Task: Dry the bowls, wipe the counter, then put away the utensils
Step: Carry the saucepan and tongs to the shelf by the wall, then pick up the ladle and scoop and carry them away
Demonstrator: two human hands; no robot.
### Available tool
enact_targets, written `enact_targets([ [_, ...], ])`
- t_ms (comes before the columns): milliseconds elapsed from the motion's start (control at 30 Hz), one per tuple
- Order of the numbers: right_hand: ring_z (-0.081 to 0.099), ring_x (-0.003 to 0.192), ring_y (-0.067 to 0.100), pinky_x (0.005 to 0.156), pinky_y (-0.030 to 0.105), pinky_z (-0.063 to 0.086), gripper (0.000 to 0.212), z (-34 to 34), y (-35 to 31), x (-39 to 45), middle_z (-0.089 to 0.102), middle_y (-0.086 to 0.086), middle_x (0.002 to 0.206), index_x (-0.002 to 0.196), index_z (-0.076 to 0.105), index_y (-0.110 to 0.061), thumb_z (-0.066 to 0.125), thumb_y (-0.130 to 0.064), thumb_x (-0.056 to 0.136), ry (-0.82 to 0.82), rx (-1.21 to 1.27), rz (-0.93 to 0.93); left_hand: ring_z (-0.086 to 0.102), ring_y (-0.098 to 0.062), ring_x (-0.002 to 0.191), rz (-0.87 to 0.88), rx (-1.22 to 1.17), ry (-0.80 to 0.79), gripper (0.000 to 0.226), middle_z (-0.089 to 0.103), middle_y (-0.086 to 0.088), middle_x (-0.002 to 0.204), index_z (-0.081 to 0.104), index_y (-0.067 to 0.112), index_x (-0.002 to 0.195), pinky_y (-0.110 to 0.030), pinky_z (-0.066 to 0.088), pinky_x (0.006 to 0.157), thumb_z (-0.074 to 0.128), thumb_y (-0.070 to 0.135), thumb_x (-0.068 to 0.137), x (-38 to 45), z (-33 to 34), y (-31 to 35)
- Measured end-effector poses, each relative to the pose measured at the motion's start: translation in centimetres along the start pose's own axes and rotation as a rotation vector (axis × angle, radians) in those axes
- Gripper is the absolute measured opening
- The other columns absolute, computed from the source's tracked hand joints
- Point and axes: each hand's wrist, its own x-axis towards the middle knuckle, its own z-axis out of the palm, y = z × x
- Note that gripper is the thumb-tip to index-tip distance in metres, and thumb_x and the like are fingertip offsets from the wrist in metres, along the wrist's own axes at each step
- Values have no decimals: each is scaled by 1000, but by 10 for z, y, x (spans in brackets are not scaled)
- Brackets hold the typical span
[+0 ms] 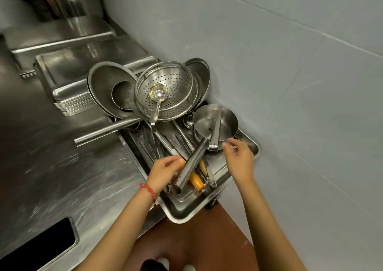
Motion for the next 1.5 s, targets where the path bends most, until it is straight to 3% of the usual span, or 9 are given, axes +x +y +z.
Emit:
enact_targets([
  [133,55,107,20,89,26,39,33,-5,5,-17,60,8,120,121,57,-12,54,-25,91,-48,-149,-205,55,-16,103,216,293,240,35,62,-9,118,58,10,119,-26,41,88,59,23,87,-15,-2,-3],
  [233,50,116,21,91,25,33,35,-5,11,-31,58,7,124,124,54,-12,53,-25,92,-84,-239,-296,48,-25,121,319,609,341,41,55,-13,129,51,8,127,-38,37,102,55,26,90,-29,-11,-18],
  [367,47,122,23,102,35,35,37,-4,10,-46,55,10,129,126,51,-11,51,-26,92,-162,-336,-400,39,-30,130,294,860,436,46,49,-14,137,47,8,130,-45,26,109,56,27,88,-59,-26,-40],
  [500,50,118,26,99,40,39,35,3,-7,-66,57,11,125,123,54,-9,54,-24,91,-177,-317,-518,36,-30,133,221,1001,481,47,46,-14,140,46,8,131,-45,24,110,54,28,89,-95,-50,-61],
  [667,50,118,28,100,41,40,36,36,-39,-105,58,12,125,122,54,-6,54,-23,90,-334,-338,-645,41,-32,130,124,1002,630,46,50,-17,136,49,5,128,-46,28,108,58,26,87,-149,-90,-82],
  [900,50,121,29,102,41,39,39,92,-77,-207,57,14,127,125,53,-5,55,-24,91,-509,-341,-854,22,-21,140,-78,944,785,50,33,-7,149,35,15,138,-39,16,113,44,34,93,-255,-149,-138],
  [1267,31,137,17,114,33,21,48,170,-120,-459,40,0,146,138,39,-20,40,-41,95,-871,-370,-1204,18,-19,141,-418,809,1065,51,30,-4,150,30,17,141,-39,14,114,38,38,95,-490,-211,-245],
  [1500,29,139,17,115,35,17,49,203,-131,-614,37,0,148,138,39,-21,35,-44,95,-1103,-346,-1583,10,-16,142,-730,704,1238,52,20,0,154,20,21,144,-36,7,115,27,42,96,-622,-212,-306],
])
